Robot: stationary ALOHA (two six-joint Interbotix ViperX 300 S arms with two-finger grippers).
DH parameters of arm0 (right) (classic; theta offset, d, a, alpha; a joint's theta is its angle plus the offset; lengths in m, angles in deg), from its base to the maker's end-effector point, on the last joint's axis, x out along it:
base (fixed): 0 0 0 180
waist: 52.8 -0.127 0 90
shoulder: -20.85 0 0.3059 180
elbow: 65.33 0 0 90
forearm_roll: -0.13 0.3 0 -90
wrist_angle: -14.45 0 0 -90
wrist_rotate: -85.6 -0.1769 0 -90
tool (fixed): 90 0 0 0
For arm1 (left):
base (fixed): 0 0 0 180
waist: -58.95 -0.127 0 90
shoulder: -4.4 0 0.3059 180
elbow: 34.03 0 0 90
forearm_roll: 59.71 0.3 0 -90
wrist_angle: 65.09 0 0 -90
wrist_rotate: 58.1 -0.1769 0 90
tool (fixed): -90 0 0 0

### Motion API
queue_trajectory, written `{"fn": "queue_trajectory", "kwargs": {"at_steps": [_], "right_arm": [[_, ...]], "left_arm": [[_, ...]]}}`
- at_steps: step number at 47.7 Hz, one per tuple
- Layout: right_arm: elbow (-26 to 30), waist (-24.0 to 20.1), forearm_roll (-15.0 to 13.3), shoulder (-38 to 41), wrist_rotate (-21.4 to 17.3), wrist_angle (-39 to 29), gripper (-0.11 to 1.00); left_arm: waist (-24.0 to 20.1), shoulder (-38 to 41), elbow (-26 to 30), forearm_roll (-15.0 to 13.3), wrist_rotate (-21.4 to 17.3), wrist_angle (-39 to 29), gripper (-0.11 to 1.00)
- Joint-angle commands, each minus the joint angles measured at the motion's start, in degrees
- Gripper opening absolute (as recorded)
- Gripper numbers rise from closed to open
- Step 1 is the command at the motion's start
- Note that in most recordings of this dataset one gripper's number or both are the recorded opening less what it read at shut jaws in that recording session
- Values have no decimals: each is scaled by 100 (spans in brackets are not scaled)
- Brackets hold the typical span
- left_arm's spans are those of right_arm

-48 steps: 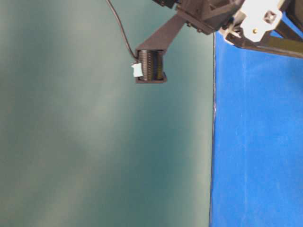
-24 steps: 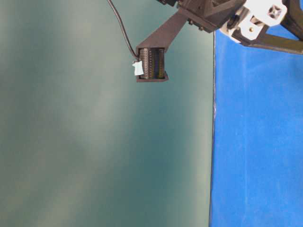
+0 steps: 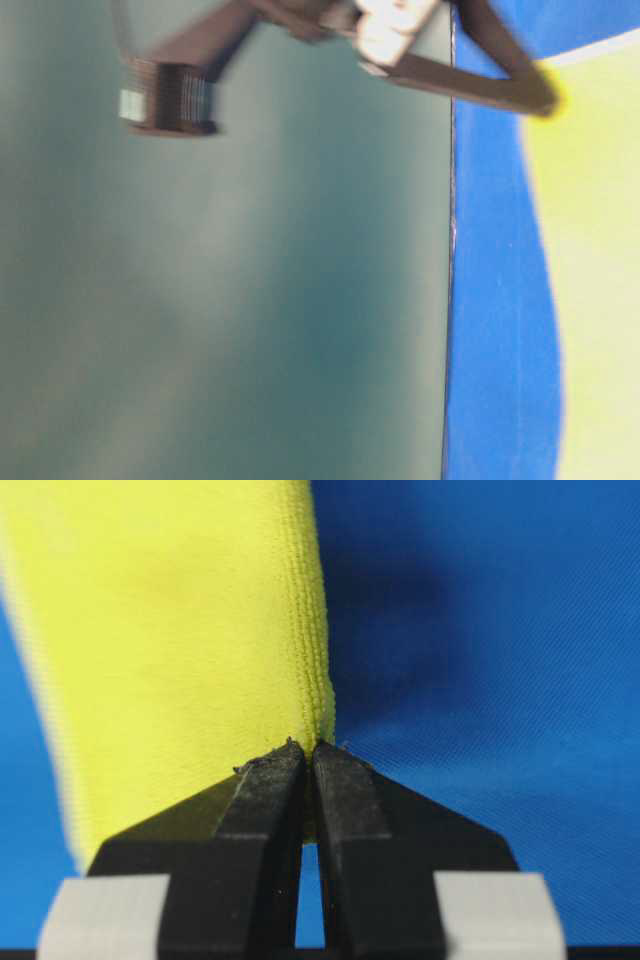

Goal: Fold the yellow towel.
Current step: 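Lift the folded strip and rotate it vertical, left gripper swinging down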

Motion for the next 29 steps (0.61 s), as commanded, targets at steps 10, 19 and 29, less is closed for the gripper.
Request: {"fn": "queue_trajectory", "kwargs": {"at_steps": [10,19,29], "right_arm": [[167,-114,-97,-1090,-9,-141,2],[70,-114,-158,-1230,-9,35,2],[44,-53,-211,-1230,-9,53,2]], "left_arm": [[9,-984,343,0,0,-237,3],[9,-1063,308,18,0,-176,3],[9,-1046,308,18,-9,9,3]]}}
